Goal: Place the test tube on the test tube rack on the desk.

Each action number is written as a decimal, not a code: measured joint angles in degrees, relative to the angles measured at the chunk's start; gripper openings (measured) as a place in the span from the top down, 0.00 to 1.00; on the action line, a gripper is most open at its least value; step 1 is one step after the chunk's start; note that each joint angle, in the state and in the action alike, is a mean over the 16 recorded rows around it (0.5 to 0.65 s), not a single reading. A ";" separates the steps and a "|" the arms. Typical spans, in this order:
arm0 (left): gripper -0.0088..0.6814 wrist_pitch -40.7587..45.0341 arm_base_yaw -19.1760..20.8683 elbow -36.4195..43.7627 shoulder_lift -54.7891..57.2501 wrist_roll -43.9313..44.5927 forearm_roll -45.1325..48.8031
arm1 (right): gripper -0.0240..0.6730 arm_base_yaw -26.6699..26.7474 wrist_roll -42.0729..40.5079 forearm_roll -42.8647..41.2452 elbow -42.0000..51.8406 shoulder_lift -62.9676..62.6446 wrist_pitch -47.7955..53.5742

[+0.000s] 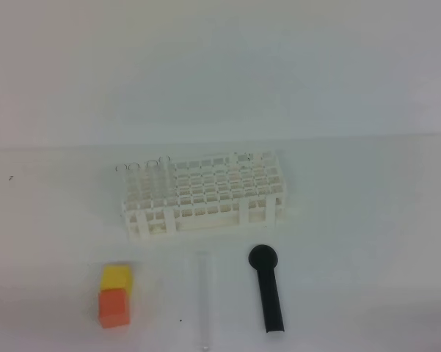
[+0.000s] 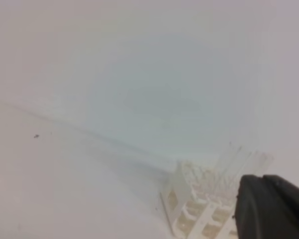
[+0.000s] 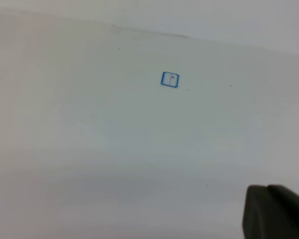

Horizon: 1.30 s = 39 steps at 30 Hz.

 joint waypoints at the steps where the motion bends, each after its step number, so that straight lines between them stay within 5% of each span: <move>1: 0.99 -0.59 0.00 0.00 0.00 -0.23 -0.34 | 0.97 0.00 0.00 -0.01 0.00 0.00 0.00; 21: 0.99 -21.10 0.00 -1.32 0.04 -16.42 -9.12 | 0.97 0.00 0.00 -0.01 0.00 0.00 0.00; 34: 0.99 -2.75 0.00 -12.44 6.48 -7.96 -1.41 | 0.97 0.00 0.00 -0.01 0.00 0.00 0.00; 39: 0.99 -2.80 -0.45 -16.30 11.85 -1.92 0.21 | 0.97 0.00 0.00 -0.01 0.00 0.00 0.00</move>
